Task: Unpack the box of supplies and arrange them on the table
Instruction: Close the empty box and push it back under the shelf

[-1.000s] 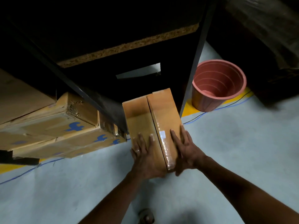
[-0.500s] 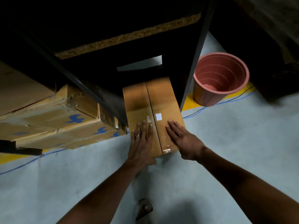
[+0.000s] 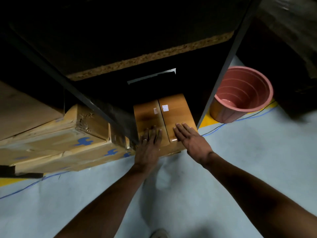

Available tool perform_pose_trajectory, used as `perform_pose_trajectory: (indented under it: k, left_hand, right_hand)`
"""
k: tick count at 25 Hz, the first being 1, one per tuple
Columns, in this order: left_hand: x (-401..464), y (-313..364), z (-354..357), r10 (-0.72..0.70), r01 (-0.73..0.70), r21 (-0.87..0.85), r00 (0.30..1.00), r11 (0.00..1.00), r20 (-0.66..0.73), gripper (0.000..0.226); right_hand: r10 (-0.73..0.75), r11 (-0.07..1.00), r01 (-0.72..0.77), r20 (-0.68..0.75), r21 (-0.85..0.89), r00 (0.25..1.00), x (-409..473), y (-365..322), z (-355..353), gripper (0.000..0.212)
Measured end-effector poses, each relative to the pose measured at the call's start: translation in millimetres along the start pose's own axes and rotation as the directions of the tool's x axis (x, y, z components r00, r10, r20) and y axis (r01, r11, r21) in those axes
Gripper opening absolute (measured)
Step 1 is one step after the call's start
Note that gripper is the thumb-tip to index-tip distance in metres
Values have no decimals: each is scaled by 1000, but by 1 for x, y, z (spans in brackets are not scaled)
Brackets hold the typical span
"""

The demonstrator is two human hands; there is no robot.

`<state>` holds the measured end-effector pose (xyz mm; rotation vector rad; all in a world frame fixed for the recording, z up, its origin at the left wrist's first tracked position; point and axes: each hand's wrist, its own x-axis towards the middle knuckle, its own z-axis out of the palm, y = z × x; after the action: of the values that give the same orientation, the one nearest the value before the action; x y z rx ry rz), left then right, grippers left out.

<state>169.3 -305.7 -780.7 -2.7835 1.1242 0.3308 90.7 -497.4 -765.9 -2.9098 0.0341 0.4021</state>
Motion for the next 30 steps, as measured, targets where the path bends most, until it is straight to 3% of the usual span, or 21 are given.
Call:
perform_pose_trajectory:
  k: [3,6,10,13,18,21,25,30]
  left_hand:
    - [32,-13,-14,-41,42,29,999,999,-36,98]
    - [57,-21,-28,-59,59,30,998,998,-12,96]
    - [64,-26,-20,-23,41,95,982,995,-187,93]
    - [71,-24,-12,-95,95,-44,995,995,-6,82]
    - [50,-1,-14,-139,140,-115,990,983,18,96]
    - [23,9,-25,-132,122,-155,990,980,-55,80]
    - [-19,25,-74,-158,163,-225,987,961,38,65]
    - [-81,38,-170,-154,126,-308,986,943,-69,49]
  right_hand:
    - [27,998,-31,-71,-56,997,35,8,-5,69]
    - [137,990,-138,-50,-13,989,63,9,-14,69]
    - [163,983,-166,-39,-83,986,75,3,-7,73]
    - [203,977,-206,-59,-57,977,68,1,10,83]
    - [231,973,-232,-27,-1,972,48,-7,12,90]
    - [202,979,-203,39,23,979,22,-13,1,90]
    - [174,981,-182,110,63,979,-23,-24,-39,79]
    - [129,979,-138,66,151,989,-77,-41,-114,67]
